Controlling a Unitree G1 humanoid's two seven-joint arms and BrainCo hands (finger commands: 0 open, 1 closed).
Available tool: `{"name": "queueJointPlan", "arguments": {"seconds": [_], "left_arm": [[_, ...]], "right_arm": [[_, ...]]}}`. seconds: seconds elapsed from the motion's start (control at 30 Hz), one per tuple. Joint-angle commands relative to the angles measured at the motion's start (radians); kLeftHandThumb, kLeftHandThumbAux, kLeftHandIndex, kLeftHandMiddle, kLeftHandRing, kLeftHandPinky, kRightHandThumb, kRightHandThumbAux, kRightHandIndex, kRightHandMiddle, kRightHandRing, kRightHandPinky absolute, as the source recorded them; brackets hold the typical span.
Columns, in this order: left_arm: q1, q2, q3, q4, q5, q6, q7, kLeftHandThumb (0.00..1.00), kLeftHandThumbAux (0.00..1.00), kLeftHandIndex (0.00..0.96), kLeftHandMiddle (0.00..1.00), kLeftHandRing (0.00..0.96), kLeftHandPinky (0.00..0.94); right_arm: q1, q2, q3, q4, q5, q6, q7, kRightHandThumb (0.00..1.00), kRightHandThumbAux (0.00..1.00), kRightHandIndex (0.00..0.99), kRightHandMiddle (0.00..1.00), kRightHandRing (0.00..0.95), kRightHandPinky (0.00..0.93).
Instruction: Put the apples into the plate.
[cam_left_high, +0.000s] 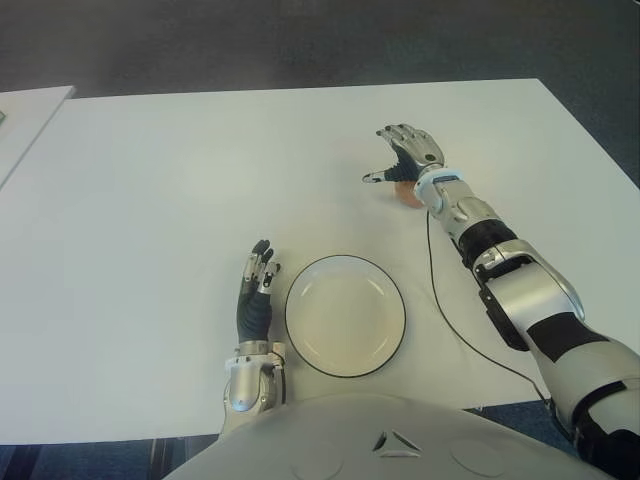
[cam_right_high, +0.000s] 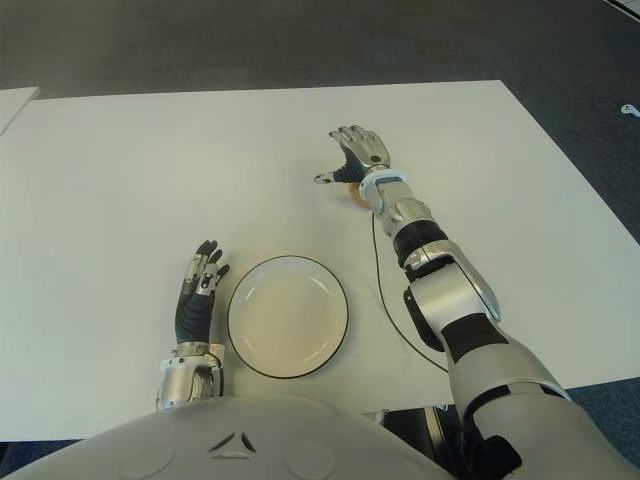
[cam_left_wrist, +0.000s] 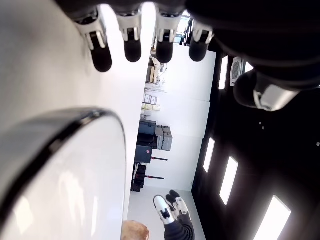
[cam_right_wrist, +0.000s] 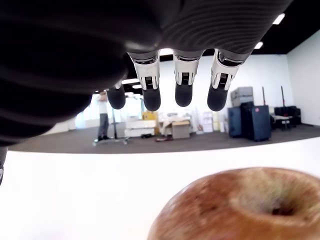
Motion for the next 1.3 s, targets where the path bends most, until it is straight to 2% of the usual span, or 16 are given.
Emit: {"name": "queueJointPlan", "arguments": {"seconds": [0.03, 0.6, 1.3], "left_arm": [[0.013, -0.02, -0.002, -0.001, 0.005, 0.028, 0.003, 0.093, 0.309, 0.028, 0.051, 0.03, 0.062], [0.007, -0.013, 0.008, 0.013, -0.01, 0.023, -0.007, 0.098, 0.31, 0.03, 0.047, 0.025, 0.056], [-0.002, -0.009, 0.014, 0.02, -0.035, 0.027, -0.025, 0.099, 0.311, 0.025, 0.031, 0.009, 0.045]], "right_arm": [[-0.017, 0.013, 0.027, 0.074, 0.023, -0.019, -0.031, 0.203, 0.379, 0.0, 0.0, 0.0, 0.027], [-0.024, -0.002, 0.065, 0.159, 0.056, -0.021, -0.053, 0.141, 0.367, 0.0, 0.005, 0.0, 0.04], [-0.013, -0.044, 0.077, 0.196, 0.094, -0.001, 0.016, 0.112, 0.407, 0.0, 0.005, 0.0, 0.042]]}}
